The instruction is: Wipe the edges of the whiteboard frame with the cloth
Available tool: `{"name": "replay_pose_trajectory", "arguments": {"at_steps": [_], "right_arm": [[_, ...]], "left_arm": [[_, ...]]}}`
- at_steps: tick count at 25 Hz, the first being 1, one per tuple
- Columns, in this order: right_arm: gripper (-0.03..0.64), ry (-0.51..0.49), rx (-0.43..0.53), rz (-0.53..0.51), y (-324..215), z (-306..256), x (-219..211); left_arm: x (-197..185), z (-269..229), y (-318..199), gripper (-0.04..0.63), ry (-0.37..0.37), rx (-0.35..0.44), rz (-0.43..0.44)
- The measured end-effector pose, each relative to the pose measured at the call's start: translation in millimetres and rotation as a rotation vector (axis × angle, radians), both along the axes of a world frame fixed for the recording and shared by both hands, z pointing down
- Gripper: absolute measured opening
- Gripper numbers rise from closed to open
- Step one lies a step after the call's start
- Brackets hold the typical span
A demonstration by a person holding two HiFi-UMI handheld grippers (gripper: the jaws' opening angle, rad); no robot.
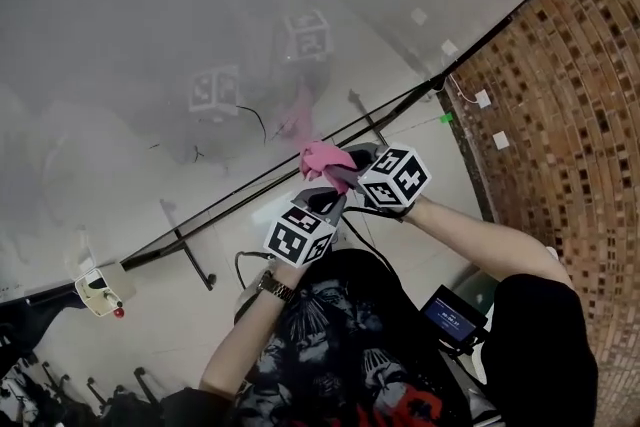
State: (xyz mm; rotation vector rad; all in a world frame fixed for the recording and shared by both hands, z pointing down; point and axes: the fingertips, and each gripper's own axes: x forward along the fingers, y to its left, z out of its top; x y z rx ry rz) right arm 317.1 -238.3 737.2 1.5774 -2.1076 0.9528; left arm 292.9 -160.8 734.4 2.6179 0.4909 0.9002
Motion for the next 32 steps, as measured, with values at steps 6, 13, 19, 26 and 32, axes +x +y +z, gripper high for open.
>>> {"name": "replay_pose_trajectory", "arguments": {"at_steps": [6, 13, 19, 26, 32], "right_arm": [[0.057, -0.046, 0.024, -0.014, 6.5, 12.2, 39.8], [0.057, -0.130, 0.054, 0.002, 9.6, 35.1, 57.3], [0.057, -0.156, 0.057, -0.006, 20.5, 53.2, 68.9], [0.055, -0.150, 0.060, 0.076, 34.4, 74.1, 114.5], [0.055, -0.137, 0.041, 0.133, 55.5, 88.6, 146.9]], "left_arm": [[35.7, 12.1, 1.3, 0.017, -0.042, 0.027, -0.030], [50.3, 32.8, -1.8, 0.017, -0.105, 0.022, -0.116], [59.9, 49.1, 1.2, 0.020, -0.153, 0.011, -0.205], [42.7, 76.0, -10.3, 0.129, -0.248, 0.008, -0.394], [20.3, 79.3, -6.5, 0.109, -0.262, 0.009, -0.536]]}}
